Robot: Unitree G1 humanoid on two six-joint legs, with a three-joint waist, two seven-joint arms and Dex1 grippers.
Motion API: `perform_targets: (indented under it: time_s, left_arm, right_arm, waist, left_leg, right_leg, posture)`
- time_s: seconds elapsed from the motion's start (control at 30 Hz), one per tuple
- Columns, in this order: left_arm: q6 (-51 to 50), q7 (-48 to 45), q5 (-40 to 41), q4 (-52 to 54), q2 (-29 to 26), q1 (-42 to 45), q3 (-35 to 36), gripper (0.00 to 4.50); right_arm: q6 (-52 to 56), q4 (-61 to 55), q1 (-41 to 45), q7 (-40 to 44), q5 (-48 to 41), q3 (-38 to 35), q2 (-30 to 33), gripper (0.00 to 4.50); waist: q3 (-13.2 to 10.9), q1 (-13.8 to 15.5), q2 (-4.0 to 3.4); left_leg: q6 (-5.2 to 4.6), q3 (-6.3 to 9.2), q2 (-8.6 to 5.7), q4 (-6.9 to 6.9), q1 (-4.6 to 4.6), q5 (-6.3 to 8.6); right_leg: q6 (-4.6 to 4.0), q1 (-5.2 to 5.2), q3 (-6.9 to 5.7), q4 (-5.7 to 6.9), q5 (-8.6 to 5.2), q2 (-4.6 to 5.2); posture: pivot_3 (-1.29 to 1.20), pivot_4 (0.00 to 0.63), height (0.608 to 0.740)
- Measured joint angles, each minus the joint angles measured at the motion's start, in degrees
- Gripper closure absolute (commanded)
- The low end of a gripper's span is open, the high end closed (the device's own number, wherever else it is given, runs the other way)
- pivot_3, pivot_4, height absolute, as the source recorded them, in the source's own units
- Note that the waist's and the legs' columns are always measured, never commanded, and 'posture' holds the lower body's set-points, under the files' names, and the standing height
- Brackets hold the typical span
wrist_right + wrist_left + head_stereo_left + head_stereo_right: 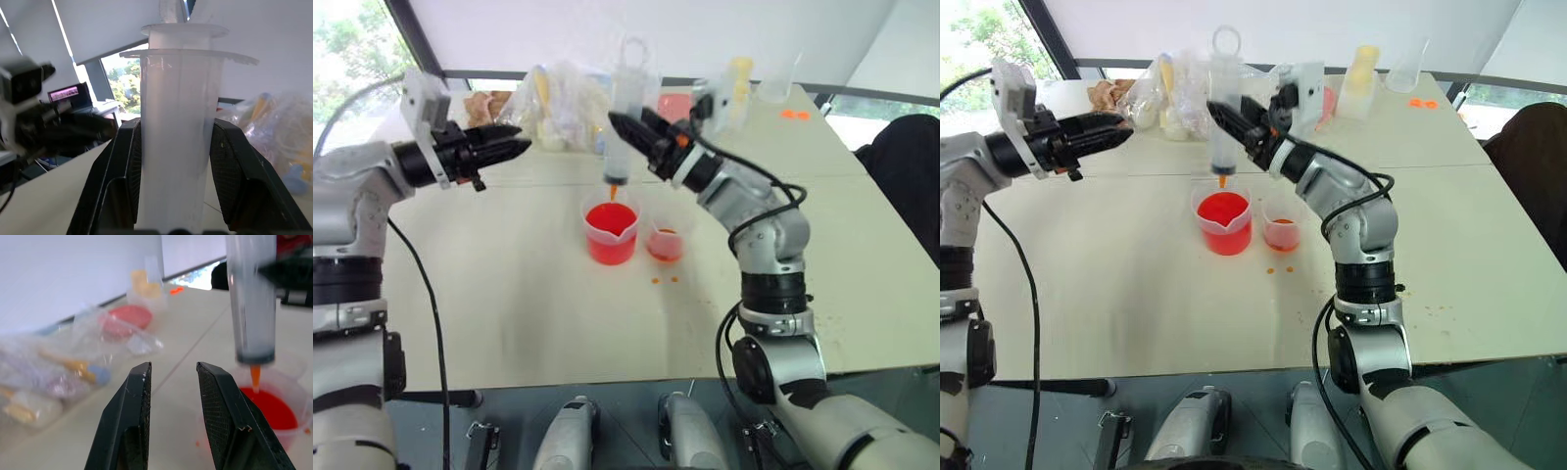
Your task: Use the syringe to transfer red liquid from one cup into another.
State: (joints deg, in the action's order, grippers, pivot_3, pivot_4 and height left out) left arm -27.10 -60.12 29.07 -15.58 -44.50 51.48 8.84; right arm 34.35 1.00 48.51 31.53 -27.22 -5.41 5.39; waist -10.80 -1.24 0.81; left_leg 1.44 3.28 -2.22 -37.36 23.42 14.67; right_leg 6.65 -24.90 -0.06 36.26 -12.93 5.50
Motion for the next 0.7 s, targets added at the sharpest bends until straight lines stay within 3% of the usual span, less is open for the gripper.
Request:
perform_targets:
  time_s: [0.3, 0.7]
  left_arm:
    - [-2.2, -2.1, 2.7, 1.0, 3.8, 9.6, -0.9, 2.99]
    - [4.0, -6.6, -2.3, -5.3, 9.1, 13.4, -6.2, 2.99]
  right_arm:
    - [-6.5, 0.6, -3.9, 0.1, 4.6, 6.1, -0.2, 3.06]
    - [-9.1, 1.6, -4.0, -0.4, 5.9, 8.2, -1.0, 3.06]
  waist:
    - [0.0, -1.4, 0.00]
    - [0.0, -1.3, 0.00]
  left_leg:
    - [0.08, 0.04, 0.01, 0.00, -0.07, -0.06]
    - [0.11, 0.04, 0.02, -0.02, -0.09, -0.09]
  right_leg:
    - [0.00, 0.00, 0.03, 0.06, 0.00, -0.03]
    - [-0.01, 0.00, 0.04, 0.13, 0.00, -0.04]
  posture:
    - [0.00, 0.150, 0.740]
    - [0.00, 0.150, 0.740]
